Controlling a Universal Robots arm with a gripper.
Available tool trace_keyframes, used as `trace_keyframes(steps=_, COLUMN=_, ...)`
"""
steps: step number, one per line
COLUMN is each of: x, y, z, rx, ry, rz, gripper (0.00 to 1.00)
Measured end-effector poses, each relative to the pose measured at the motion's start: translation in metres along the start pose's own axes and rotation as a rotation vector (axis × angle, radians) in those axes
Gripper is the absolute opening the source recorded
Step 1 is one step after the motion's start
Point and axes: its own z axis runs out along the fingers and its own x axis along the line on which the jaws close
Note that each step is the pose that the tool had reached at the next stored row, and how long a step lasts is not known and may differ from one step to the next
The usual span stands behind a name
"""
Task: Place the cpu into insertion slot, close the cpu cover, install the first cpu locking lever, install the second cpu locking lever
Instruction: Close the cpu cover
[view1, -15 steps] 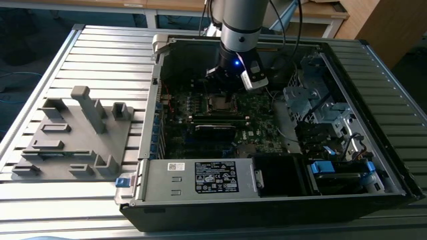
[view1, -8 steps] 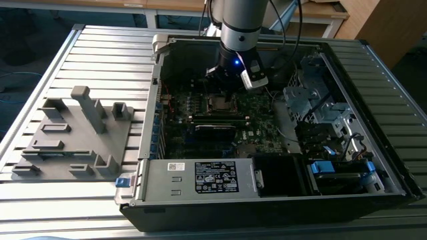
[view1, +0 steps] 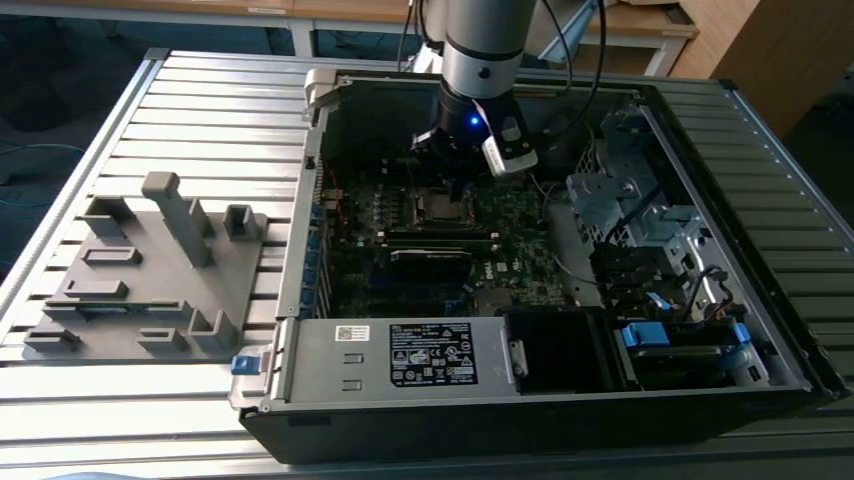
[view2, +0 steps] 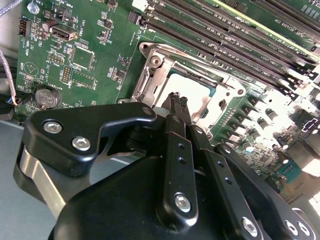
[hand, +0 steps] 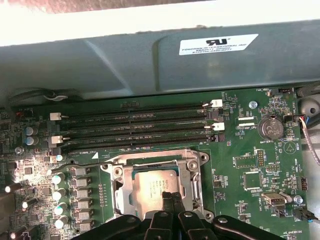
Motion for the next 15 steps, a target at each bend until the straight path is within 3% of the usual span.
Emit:
trace_keyframes(steps=4, x=0.0008, y=-0.0002, z=0.0043, rx=0.0, ry=0.0, rz=0.0, gripper=0.1)
trace_keyframes(steps=15, x=0.0018, y=-0.0003, z=0.0046, rx=-0.0001, ry=-0.0001, rz=0.0, gripper=0.1)
